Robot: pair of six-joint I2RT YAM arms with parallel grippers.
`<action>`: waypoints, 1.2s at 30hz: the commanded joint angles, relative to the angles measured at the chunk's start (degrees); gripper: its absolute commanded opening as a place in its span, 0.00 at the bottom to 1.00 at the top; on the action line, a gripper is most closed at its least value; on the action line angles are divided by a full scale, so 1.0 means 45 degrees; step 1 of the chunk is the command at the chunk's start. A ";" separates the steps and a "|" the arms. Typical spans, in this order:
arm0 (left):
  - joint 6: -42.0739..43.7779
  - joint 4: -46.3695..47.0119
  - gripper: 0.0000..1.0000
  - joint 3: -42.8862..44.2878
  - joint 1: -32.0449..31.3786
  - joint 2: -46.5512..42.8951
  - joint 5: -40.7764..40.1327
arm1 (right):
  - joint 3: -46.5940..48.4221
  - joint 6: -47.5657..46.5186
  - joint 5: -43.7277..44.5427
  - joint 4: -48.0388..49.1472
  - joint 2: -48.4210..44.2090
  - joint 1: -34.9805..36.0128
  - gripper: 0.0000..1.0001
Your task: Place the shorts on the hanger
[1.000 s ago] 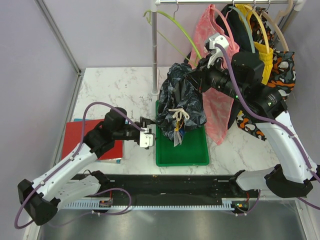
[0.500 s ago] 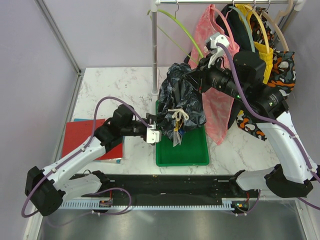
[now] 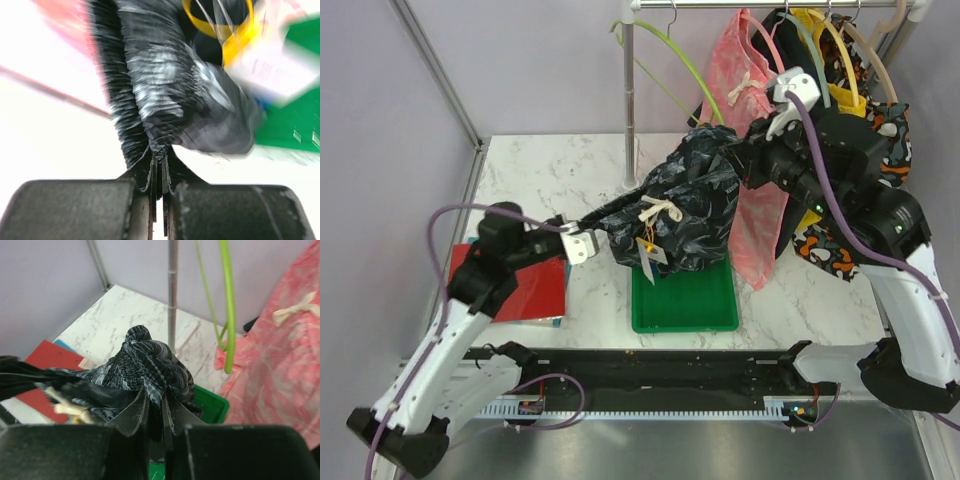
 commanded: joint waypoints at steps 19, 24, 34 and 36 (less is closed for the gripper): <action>0.0878 -0.3438 0.02 0.5196 0.0303 0.1320 -0.1525 | -0.2831 -0.3514 0.2838 -0.1411 -0.2453 -0.0086 0.00; 0.0078 -0.2207 0.02 0.6266 0.0303 0.2476 -0.3229 | -0.1378 -0.4023 0.3366 -0.1176 -0.0462 -0.0144 0.00; 0.1639 -0.5289 0.02 0.3033 -0.0046 0.0194 -0.0106 | -0.6283 -0.5721 0.1159 -0.2231 -0.2058 -0.0183 0.00; 0.1697 -0.5758 0.02 0.1723 -0.0437 -0.0022 -0.0124 | -0.8389 -0.6053 0.0905 -0.2309 -0.2432 -0.0183 0.00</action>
